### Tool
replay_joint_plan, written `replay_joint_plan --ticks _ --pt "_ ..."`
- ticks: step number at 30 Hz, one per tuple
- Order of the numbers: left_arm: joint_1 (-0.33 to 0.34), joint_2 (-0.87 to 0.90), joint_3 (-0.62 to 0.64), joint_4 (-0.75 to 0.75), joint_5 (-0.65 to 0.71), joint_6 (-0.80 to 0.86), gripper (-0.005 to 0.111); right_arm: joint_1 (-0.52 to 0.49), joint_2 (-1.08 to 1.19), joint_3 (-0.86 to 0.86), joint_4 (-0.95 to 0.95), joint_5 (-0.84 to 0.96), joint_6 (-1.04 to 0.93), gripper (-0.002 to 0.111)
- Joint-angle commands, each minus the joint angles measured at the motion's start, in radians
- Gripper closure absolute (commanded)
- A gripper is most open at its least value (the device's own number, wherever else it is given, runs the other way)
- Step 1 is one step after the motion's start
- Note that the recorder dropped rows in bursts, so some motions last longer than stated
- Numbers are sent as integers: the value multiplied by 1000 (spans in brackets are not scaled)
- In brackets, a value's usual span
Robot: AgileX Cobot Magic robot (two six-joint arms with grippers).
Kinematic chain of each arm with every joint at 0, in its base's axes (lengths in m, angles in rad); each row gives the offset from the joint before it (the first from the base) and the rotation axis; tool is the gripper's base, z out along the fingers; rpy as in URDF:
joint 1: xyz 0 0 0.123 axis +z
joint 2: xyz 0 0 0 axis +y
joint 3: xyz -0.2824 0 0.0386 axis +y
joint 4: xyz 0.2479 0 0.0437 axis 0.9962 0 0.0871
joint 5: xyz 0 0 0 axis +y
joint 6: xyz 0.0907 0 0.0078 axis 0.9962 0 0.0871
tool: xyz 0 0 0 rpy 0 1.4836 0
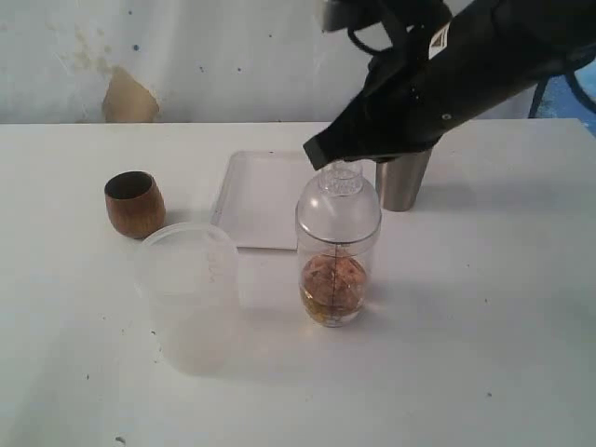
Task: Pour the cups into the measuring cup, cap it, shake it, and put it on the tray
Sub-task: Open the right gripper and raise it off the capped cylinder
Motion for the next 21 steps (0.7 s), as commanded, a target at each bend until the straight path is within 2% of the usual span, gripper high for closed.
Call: replay_joint_plan --ticks 1,13,16,19,21 --pt "0 -6 4 -1 -7 -3 107 1 14 28 -5 -16 -12 108" --pt "0 -6 4 -1 -7 -3 107 1 -106 26 -4 -121 -61 105" --pt "0 -6 4 -1 -7 -3 107 1 -149 26 -2 -50 -43 90" --pt "0 -6 4 -1 -7 -3 107 1 -193 55 6 36 17 64" --pt "0 -6 4 -1 -7 -3 107 1 -223 108 22 53 18 42"
